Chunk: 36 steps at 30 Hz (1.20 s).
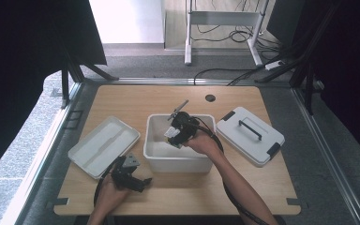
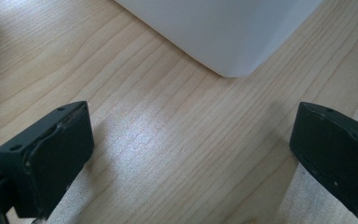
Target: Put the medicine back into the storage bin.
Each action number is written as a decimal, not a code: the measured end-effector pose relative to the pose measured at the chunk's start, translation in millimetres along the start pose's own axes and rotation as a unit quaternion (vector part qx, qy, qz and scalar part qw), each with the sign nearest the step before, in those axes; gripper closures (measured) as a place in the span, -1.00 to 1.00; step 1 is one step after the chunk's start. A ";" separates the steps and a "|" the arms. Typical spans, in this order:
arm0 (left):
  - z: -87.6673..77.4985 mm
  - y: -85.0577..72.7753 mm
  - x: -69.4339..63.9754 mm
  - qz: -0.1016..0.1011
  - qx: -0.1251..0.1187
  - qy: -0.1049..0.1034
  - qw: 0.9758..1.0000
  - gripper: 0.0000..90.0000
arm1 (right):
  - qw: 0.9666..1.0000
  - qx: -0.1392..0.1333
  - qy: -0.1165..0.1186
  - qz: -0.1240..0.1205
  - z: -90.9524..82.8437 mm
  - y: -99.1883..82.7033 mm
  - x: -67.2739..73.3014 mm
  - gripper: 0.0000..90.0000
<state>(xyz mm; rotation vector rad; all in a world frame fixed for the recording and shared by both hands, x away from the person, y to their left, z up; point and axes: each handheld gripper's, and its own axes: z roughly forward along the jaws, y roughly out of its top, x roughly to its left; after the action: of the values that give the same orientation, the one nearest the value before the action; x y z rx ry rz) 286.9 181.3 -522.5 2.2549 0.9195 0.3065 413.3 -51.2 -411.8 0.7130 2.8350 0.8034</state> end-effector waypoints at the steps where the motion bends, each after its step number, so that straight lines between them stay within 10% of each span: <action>1: 0.0 0.0 -0.1 0.000 0.000 0.000 1.000 -1.00 | 1.000 -0.004 -0.002 0.003 -1.5 0.8 -0.3 -0.18; 23: -0.2 0.1 -0.1 -0.001 0.001 0.000 1.000 -1.00 | 0.996 -0.077 -0.026 0.021 -77.6 -51.4 5.1 -0.99; 36: -0.3 0.1 -0.1 -0.001 0.002 0.000 1.000 -1.00 | 0.993 -0.107 -0.029 0.032 -109.5 -92.7 9.4 -1.00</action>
<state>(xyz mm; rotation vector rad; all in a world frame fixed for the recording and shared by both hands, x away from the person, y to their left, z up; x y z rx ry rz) 286.7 181.3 -522.2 2.2575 0.9222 0.3050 342.2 -167.6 -366.2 0.7827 2.6341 1.0590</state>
